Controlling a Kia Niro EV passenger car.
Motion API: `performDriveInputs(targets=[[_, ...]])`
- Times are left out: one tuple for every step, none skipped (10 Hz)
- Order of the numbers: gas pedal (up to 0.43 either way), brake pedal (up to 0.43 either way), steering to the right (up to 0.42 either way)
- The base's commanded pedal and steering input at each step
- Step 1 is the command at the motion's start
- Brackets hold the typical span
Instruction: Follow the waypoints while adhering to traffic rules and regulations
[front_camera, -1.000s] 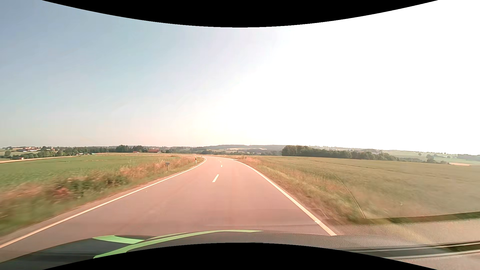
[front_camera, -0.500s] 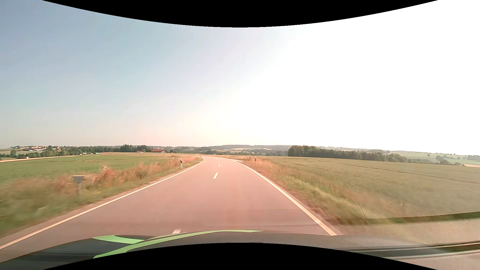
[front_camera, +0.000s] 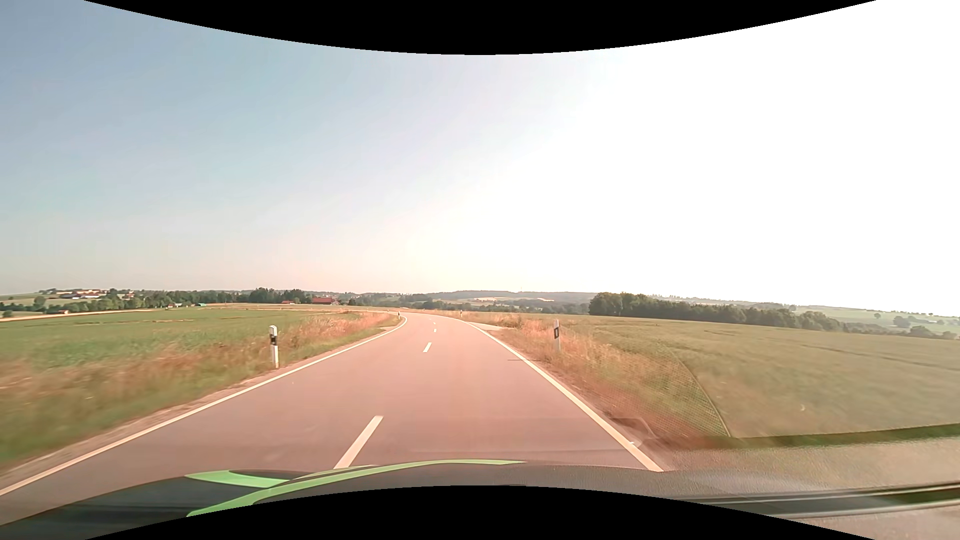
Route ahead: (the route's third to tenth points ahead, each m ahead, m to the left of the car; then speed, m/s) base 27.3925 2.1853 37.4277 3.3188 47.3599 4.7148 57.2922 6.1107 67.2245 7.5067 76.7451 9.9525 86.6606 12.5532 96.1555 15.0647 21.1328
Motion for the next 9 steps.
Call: performDriveInputs(targets=[[0.098,0.000,-0.017],[0.110,0.000,-0.018],[0.110,0.000,-0.019],[0.118,0.000,-0.019],[0.118,0.000,-0.019],[0.118,0.000,-0.019],[0.118,0.000,-0.019],[0.118,0.000,-0.019],[0.130,0.000,-0.020]])
